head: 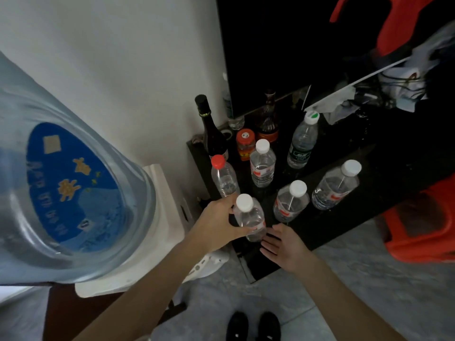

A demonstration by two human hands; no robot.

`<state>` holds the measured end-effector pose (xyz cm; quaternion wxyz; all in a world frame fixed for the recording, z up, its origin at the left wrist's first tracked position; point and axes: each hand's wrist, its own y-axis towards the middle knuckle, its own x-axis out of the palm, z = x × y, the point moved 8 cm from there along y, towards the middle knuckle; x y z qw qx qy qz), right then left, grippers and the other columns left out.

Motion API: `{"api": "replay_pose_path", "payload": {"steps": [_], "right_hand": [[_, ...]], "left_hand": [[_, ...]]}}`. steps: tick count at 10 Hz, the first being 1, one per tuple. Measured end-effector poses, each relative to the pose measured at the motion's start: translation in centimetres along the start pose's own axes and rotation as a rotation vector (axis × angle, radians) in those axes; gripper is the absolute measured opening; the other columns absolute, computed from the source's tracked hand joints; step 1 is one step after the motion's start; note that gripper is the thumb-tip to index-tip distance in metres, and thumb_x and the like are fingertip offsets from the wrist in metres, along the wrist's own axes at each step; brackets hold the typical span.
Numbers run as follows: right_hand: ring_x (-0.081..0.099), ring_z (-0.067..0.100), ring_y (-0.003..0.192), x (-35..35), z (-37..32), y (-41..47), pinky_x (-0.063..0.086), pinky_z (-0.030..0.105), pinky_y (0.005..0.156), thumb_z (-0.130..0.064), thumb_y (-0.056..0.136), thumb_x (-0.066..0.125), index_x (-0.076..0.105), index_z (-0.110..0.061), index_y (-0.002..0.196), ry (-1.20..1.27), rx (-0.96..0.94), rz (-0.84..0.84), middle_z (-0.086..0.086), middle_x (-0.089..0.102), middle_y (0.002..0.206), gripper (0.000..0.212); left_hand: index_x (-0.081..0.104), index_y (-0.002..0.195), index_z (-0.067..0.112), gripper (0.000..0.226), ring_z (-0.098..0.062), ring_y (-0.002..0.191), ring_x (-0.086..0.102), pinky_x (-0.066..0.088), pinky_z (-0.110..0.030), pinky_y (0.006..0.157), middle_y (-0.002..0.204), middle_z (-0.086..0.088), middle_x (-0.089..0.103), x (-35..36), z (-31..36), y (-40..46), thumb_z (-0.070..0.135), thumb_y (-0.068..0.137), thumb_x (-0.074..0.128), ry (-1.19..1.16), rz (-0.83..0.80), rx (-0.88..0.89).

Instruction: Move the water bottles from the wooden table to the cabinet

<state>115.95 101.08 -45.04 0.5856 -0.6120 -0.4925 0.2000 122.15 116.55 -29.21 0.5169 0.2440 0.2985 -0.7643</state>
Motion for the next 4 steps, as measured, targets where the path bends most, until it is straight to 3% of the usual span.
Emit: {"api": "replay_pose_path", "payload": {"steps": [3,4], "right_hand": [[0.050,0.033,0.130,-0.9,-0.3,-1.4,0.043,0.045,0.099,-0.023,0.099,0.052,0.061,-0.006,0.122,-0.058,-0.009,-0.027,0.018,0.056,0.132,0.030],[0.052,0.032,0.123,-1.0,-0.2,-2.8,0.044,0.045,0.098,-0.024,0.099,0.052,0.061,-0.006,0.124,-0.125,-0.030,-0.042,0.018,0.057,0.132,0.032]], "left_hand": [[0.051,0.146,0.023,0.079,-0.008,0.126,0.057,0.048,-0.031,0.108,0.138,0.010,0.062,2.3,-1.6,-0.2,0.043,0.077,0.083,-0.011,0.103,-0.060],[0.031,0.158,0.022,0.098,-0.014,0.148,0.038,0.034,-0.037,0.122,0.161,0.004,0.038,3.1,-1.8,-0.1,0.034,0.079,0.086,0.011,0.025,-0.076]]}}
